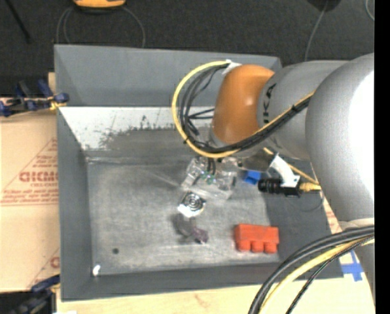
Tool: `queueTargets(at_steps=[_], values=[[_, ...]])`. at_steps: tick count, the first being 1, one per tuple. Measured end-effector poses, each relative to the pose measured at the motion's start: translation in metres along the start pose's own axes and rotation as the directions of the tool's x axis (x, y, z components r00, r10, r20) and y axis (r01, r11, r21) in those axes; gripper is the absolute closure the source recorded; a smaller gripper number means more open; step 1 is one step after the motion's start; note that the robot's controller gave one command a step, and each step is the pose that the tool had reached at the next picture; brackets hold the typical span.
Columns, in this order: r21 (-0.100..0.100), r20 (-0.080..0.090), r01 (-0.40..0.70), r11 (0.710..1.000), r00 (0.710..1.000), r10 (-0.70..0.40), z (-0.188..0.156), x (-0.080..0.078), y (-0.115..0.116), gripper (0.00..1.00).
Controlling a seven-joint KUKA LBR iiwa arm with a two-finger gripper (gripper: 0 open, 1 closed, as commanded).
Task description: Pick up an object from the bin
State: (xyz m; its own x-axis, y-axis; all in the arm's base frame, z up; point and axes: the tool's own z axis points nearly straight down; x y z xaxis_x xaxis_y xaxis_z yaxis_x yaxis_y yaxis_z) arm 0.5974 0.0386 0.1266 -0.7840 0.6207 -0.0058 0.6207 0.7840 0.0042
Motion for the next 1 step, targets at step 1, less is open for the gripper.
queueTargets(at_steps=[1], values=[[0.002,-0.003,0.000,1.000,1.000,0.000,0.0009,0.0008,0.0000,0.00]])
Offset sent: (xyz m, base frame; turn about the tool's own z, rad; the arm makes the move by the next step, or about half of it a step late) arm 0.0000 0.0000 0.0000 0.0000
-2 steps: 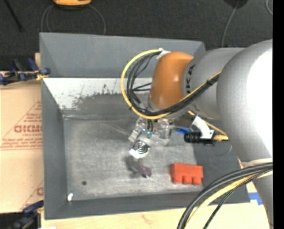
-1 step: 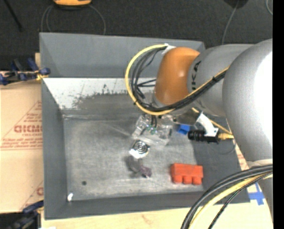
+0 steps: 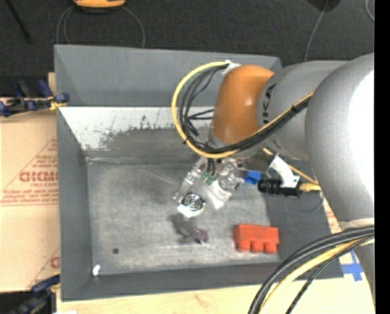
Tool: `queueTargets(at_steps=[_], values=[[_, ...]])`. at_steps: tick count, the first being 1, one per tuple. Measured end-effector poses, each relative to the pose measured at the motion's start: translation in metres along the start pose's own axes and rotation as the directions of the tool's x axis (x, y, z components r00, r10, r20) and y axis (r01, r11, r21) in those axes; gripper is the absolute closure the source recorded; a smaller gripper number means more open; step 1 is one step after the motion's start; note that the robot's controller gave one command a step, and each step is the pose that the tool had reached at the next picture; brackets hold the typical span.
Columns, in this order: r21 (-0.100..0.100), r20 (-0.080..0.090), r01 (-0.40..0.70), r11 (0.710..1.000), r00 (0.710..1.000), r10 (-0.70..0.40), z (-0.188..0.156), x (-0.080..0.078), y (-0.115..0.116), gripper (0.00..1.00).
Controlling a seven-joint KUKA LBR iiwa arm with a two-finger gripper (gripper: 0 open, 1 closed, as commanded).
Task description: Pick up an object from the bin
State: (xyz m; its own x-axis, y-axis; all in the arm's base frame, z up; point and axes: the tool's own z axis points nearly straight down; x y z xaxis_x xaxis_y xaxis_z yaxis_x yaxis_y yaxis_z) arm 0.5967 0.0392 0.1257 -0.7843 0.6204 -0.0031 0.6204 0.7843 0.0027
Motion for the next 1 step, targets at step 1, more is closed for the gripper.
queueTargets(at_steps=[1], values=[[-0.008,0.016,0.136,0.991,0.991,-0.136,0.0506,0.0541,-0.0489,0.00]])
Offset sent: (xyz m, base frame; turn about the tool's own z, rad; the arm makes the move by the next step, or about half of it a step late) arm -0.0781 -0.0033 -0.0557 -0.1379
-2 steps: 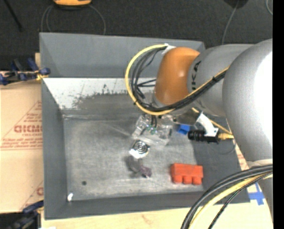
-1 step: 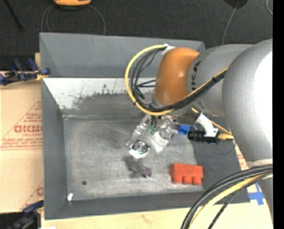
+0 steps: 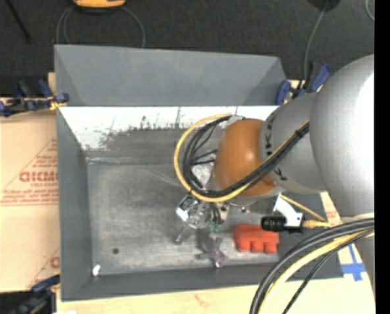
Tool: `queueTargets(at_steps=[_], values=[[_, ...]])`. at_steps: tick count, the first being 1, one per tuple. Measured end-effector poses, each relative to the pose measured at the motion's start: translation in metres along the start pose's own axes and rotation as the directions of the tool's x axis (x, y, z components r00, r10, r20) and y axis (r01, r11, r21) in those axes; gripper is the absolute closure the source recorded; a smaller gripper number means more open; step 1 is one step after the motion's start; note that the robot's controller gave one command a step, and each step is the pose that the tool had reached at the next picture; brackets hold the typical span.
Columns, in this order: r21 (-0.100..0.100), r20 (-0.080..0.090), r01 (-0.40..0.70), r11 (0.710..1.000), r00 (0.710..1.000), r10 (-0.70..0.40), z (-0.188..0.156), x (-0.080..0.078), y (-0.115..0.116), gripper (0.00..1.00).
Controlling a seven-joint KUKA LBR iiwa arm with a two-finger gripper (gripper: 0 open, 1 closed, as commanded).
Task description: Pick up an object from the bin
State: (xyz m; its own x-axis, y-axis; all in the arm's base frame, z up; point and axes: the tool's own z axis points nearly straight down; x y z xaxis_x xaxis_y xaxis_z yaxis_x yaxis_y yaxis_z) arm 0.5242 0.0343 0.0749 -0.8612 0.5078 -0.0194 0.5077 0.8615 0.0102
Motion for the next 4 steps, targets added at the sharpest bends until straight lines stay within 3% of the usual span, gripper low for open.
queueTargets(at_steps=[1,2,3,4], values=[[-0.002,0.001,-0.004,1.000,1.000,0.004,-0.002,-0.002,0.001,1.00],[0.004,-0.012,0.183,0.983,0.983,-0.183,-0.097,-0.005,0.022,1.00],[0.006,-0.019,0.180,0.984,0.983,-0.180,-0.093,-0.003,0.021,0.00],[0.004,-0.011,0.238,0.971,0.971,-0.238,0.005,0.003,0.070,0.00]])
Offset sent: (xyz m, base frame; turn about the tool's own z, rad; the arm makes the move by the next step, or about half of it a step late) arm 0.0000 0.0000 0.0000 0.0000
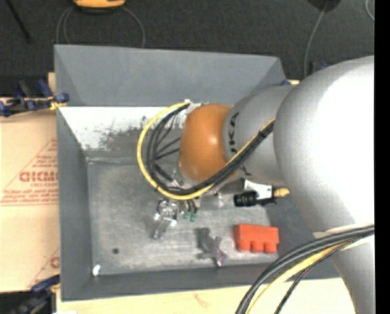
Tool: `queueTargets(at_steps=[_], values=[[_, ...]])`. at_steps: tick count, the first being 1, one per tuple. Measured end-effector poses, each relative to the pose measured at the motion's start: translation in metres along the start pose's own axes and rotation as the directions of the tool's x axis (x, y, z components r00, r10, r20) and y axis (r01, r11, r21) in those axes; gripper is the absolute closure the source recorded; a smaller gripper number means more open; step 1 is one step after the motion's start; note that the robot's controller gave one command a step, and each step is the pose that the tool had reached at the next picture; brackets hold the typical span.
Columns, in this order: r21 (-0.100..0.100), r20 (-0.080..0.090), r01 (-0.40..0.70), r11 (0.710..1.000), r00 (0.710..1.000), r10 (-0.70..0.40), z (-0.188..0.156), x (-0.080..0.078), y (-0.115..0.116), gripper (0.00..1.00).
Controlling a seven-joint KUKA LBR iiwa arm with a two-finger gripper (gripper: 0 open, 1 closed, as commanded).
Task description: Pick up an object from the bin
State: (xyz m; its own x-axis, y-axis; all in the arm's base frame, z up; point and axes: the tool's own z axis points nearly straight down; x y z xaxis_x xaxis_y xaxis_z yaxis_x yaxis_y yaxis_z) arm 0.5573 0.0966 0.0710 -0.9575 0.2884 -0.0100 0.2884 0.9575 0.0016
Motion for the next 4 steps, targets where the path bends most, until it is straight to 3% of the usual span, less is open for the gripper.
queueTargets(at_steps=[1,2,3,4], values=[[-0.007,0.009,-0.004,1.000,1.000,0.004,-0.006,-0.003,0.001,1.00],[-0.004,0.001,0.019,1.000,1.000,-0.019,-0.159,-0.018,0.006,1.00],[-0.001,-0.012,0.366,0.931,0.931,-0.366,-0.084,-0.035,-0.018,1.00],[-0.001,0.003,0.387,0.922,0.922,-0.387,-0.181,-0.033,-0.023,1.00]])
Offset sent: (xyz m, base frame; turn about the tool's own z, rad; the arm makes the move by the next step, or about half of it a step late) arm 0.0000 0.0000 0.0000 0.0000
